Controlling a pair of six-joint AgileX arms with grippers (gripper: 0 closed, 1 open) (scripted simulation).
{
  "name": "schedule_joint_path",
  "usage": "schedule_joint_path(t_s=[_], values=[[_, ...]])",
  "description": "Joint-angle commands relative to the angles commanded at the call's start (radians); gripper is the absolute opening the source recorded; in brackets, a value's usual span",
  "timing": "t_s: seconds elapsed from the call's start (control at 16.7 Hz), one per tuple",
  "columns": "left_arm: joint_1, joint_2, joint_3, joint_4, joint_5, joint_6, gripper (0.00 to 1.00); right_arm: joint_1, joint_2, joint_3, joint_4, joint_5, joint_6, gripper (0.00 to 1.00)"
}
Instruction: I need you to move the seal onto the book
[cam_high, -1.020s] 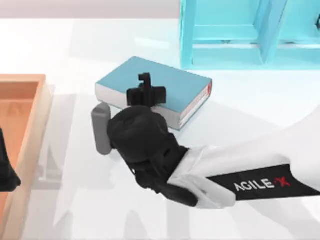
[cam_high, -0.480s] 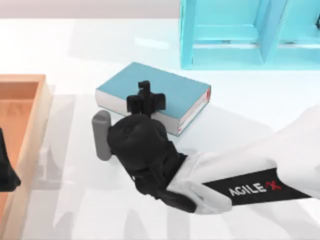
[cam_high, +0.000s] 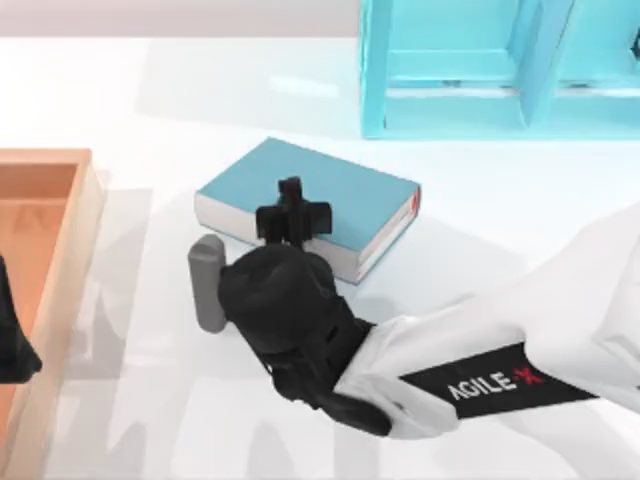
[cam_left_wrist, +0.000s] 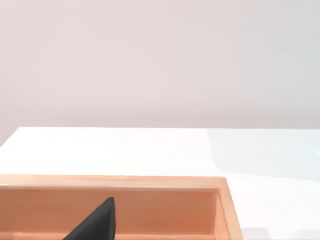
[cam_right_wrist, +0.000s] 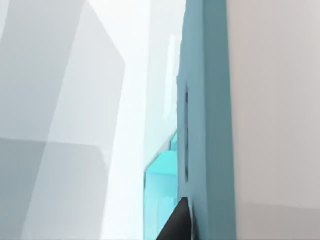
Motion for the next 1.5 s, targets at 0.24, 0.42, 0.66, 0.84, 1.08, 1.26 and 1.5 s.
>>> schedule_joint_path(t_s=[0.24,0.42,0.66,0.84,1.08,1.26,1.5], values=[[0.000,0.000,0.000,0.000,0.000,0.000,1.00,0.000,0.000,0.000,0.000,0.000,0.000,0.38],[0.000,0.000,0.000,0.000,0.000,0.000,1.00,0.000,0.000,0.000,0.000,0.000,0.000,0.60],[0.000,0.000,0.000,0.000,0.000,0.000,1.00,0.000,0.000,0.000,0.000,0.000,0.000,0.90],[0.000,0.000,0.000,0.000,0.000,0.000,1.00,0.000,0.000,0.000,0.000,0.000,0.000,1.00],[0.000,0.000,0.000,0.000,0.000,0.000,1.00,0.000,0.000,0.000,0.000,0.000,0.000,1.00],[0.000,0.000,0.000,0.000,0.000,0.000,1.00,0.001,0.001,-0.001,0.000,0.000,0.001,1.00],[0.000,0.000,0.000,0.000,0.000,0.000,1.00,0.061,-0.031,-0.031,-0.063,0.049,0.060,1.00]])
